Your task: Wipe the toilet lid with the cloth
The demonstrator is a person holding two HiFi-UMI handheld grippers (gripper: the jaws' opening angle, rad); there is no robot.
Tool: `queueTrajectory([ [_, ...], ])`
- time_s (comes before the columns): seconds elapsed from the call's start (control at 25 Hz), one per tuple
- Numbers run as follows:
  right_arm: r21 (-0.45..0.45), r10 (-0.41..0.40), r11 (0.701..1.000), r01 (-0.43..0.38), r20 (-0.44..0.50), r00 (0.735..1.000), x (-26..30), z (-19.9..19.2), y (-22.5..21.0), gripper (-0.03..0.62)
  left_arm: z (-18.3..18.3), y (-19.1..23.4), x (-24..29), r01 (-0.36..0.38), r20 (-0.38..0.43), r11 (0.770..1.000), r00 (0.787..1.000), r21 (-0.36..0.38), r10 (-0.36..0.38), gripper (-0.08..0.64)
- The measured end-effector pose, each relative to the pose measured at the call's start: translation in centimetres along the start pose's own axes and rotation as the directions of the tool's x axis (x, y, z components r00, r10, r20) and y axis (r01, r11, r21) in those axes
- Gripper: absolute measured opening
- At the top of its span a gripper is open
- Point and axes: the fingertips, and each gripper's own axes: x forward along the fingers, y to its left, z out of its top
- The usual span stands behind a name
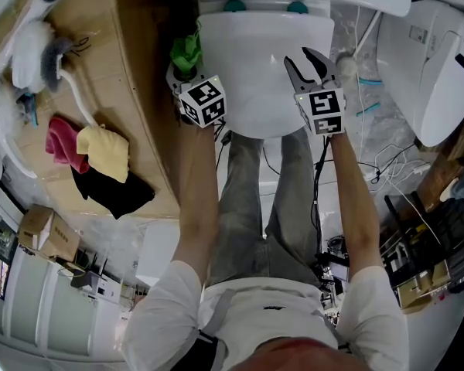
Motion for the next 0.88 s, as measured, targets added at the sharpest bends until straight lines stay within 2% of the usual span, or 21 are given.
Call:
queueTrajectory([
  [0.08,0.001,0.004,1.000,-0.004,0.000,1.000,-0.3,-0.5,-0.3,0.193,-0.7,-0.5,-0.1,0.005,-0.020,1.000,1.000,-0.002,-0.005,0.083],
  [0.4,0.019,0.011,1.000,-0.011,-0.002,1.000,-1.5,-2.6,-1.9,0.193,-2.1,-5.5,0.3,0.136,-0.033,0.990,0.990,-0.044,-0.137,0.083],
  [0.88,0.044,0.022,0.999,-0.022,0.001,1.000,-3.2,-5.0,-3.7,0.193,-2.6,-9.6,-1.3,0.183,-0.040,0.982,0.982,-0.054,-0.185,0.083],
])
